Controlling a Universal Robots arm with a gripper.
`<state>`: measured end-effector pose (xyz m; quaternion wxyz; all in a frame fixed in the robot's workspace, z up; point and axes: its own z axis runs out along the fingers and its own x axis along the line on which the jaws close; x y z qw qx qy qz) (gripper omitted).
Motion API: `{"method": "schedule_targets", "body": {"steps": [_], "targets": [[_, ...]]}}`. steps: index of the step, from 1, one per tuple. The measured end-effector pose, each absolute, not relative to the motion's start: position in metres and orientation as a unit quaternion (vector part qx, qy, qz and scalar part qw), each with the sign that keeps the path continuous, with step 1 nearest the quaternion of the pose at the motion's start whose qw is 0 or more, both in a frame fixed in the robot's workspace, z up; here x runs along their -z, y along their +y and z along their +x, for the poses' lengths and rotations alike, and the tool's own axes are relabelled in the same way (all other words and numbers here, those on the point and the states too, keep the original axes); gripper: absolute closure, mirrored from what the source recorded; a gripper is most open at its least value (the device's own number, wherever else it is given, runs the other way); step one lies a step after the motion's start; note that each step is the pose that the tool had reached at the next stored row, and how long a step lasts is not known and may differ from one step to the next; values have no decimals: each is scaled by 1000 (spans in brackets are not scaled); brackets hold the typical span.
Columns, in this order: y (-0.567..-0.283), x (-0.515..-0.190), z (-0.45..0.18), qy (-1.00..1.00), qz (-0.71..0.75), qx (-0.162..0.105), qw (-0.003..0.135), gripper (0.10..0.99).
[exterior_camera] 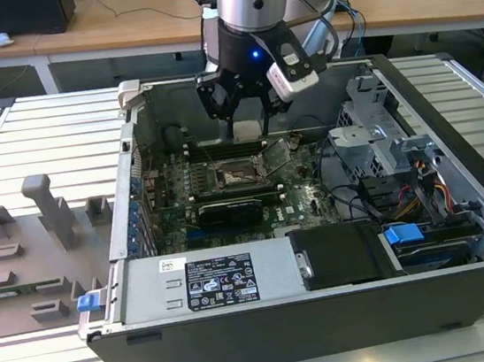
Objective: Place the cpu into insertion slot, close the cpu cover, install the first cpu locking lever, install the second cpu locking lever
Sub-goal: 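Place the cpu into insertion slot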
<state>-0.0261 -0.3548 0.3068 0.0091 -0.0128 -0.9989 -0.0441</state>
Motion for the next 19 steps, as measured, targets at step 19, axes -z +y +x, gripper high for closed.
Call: {"method": "schedule_targets", "body": {"steps": [19], "targets": [[-355, -295, -26, -999, -13, 44, 9, 545]]}}
